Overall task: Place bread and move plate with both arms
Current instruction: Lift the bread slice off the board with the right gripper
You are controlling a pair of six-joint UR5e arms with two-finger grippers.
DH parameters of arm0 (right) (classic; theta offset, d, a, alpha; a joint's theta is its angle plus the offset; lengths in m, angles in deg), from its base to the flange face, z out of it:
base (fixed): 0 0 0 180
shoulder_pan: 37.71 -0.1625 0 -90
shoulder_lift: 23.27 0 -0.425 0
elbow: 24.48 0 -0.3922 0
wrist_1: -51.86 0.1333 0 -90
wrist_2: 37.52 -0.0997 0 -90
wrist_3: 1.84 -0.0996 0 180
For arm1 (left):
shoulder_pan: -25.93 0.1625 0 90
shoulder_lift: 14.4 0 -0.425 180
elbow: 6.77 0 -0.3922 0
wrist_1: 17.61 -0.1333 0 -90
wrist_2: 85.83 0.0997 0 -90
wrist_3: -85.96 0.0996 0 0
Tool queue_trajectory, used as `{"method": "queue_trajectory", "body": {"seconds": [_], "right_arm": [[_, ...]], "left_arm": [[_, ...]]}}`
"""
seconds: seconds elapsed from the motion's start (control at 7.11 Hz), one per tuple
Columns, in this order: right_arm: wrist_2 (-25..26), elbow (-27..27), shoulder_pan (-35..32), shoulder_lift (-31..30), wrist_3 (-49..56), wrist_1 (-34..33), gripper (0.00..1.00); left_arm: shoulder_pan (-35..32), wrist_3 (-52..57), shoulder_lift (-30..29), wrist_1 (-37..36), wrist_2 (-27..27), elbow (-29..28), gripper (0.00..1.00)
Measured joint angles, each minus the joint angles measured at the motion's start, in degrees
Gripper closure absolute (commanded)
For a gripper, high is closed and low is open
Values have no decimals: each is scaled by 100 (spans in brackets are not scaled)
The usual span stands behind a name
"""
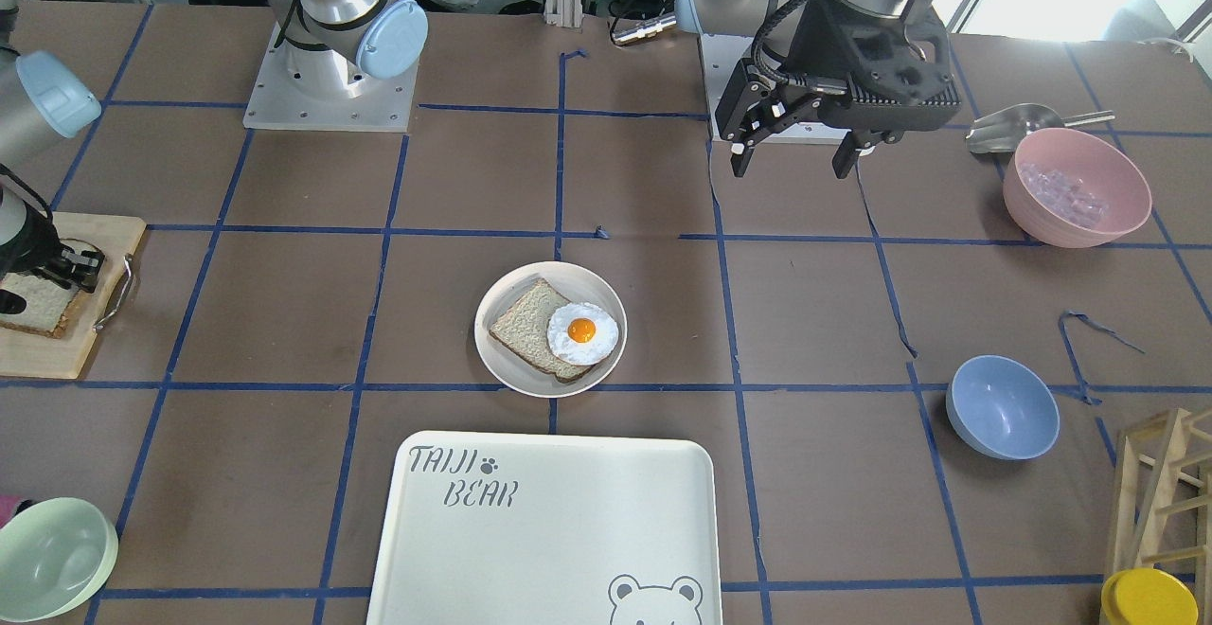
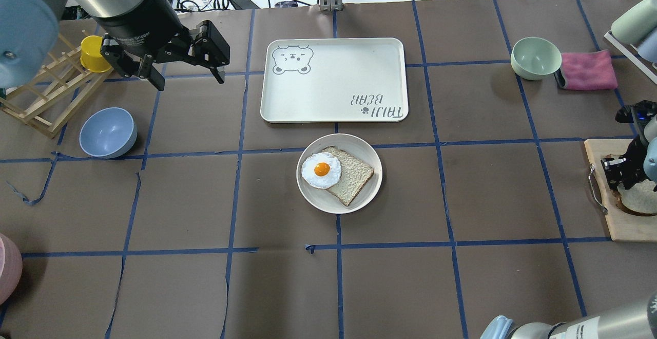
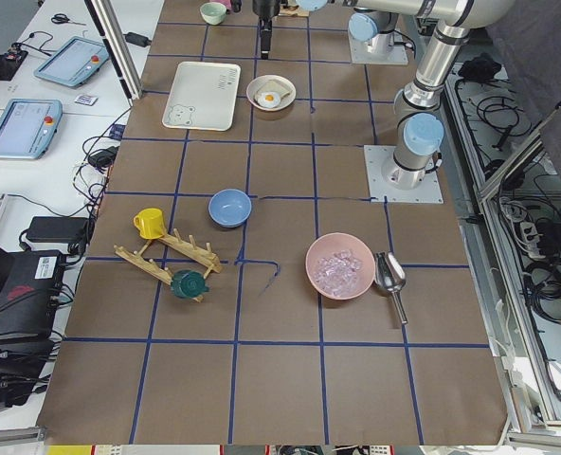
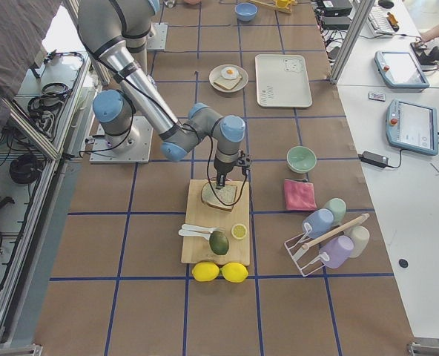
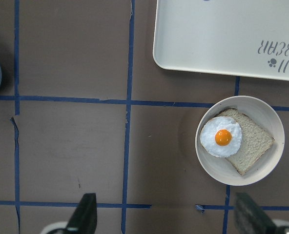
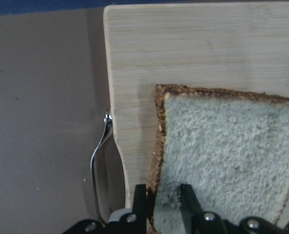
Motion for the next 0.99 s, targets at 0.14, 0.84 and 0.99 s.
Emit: {"method": "queue_trajectory", "body": {"seconds": [0.14, 0.84, 0.99], "right_arm": [[11, 0, 0, 1, 0, 19, 100], [208, -44, -72, -178, -40, 112, 100], [229, -46, -112, -296, -43, 132, 100]], "left_arm": [[4, 0, 0, 0, 0, 0, 0], [8, 1, 4, 4, -11, 0, 0], [7, 1, 6, 7, -11, 0, 0]]}}
